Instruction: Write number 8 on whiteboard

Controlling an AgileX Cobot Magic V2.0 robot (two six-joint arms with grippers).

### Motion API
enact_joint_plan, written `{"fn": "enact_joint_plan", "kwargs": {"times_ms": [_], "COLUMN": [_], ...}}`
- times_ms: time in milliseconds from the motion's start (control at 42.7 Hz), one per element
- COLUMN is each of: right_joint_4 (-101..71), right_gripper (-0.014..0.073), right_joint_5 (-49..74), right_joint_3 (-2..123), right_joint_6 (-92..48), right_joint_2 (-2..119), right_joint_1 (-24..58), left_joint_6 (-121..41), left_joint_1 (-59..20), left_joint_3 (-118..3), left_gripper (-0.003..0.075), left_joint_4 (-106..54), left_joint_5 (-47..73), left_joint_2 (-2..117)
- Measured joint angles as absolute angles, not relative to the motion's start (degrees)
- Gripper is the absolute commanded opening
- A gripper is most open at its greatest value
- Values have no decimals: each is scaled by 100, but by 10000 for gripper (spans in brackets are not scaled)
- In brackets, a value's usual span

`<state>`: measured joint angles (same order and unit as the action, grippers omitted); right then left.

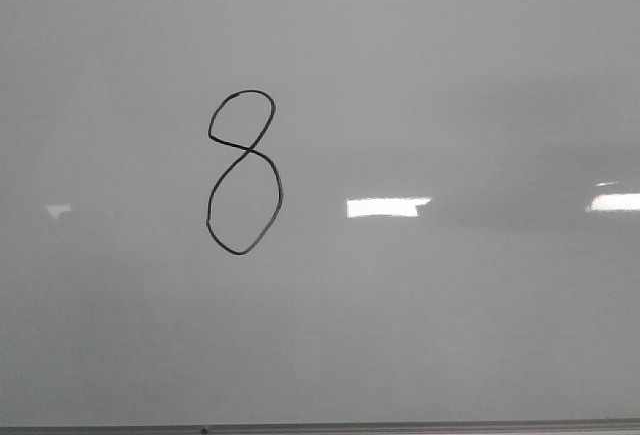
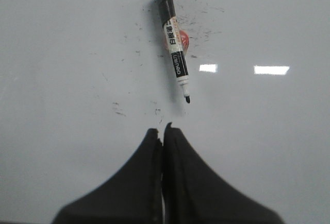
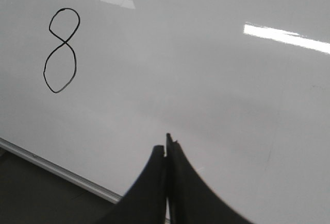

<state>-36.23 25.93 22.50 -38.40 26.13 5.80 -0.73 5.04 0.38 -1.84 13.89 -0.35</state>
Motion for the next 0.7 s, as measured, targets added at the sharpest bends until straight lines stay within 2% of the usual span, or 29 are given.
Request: {"fn": "enact_joint_plan", "kwargs": {"times_ms": [164,703], "right_joint_4": [-3623,-3623], "right_gripper": [-69,-69], "right_joint_5": [2593,2604], "right_joint_3": [2250,2250], "right_joint_6": [-3840,-3840], "right_joint_2": [2613,2613], "right_joint_1": [580,580], "left_joint_6": [-73,-73], "left_joint_1": [504,504], "left_joint_3": [38,38], "left_gripper": [-21,-21], "left_joint_4": [-184,-184], "left_joint_5": [949,873], "left_joint_2": [-35,-35]}}
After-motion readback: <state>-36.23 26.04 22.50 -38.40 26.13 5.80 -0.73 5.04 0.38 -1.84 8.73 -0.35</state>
